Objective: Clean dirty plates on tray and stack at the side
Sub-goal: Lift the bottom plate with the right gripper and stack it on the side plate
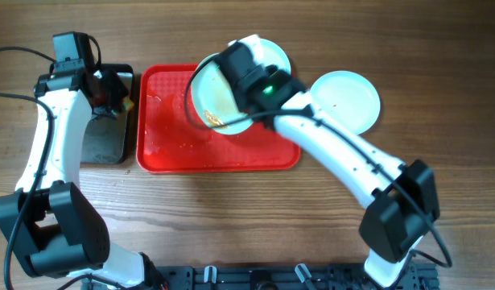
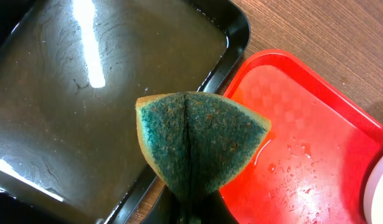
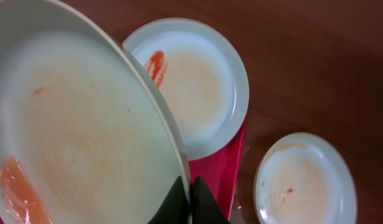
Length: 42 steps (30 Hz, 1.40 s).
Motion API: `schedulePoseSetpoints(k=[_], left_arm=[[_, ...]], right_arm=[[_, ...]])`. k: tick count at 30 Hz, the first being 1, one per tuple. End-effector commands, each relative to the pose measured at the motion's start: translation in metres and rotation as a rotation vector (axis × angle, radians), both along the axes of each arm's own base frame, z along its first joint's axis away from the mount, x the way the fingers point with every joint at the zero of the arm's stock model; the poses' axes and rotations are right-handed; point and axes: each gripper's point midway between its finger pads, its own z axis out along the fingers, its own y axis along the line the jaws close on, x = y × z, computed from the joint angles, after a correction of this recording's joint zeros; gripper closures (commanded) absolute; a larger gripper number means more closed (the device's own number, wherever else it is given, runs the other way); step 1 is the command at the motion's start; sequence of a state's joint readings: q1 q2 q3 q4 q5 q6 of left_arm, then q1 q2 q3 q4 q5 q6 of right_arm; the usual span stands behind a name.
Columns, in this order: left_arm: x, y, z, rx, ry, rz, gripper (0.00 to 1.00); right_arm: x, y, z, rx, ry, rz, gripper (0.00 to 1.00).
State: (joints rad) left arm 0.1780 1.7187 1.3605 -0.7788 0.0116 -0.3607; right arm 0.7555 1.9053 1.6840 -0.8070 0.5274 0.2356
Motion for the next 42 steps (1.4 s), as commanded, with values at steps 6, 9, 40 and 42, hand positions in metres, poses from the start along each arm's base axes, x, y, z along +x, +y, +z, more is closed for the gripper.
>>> schedulePoseSetpoints(k=[6, 9, 40, 42], left_arm=[[-0.002, 0.004, -0.004, 0.016, 0.012, -0.002, 0.96], [-0.002, 0.004, -0.004, 0.016, 0.012, -0.002, 0.96], [-0.002, 0.003, -0.004, 0.014, 0.015, -0.002, 0.96], [-0.002, 0.003, -0.004, 0.014, 0.015, -0.002, 0.96]], right_arm=[[-0.021, 0.017, 0.101, -0.357, -0.482, -0.082, 0.96], [-0.029, 0.025, 0.121, -0.403, -0.565, -0.101, 0.96], [0.015, -0.225, 0.023, 0.377, 0.232, -0.478, 0.96], [0.003, -0.258, -0.002, 0.381, 0.298, -0.569, 0.96]])
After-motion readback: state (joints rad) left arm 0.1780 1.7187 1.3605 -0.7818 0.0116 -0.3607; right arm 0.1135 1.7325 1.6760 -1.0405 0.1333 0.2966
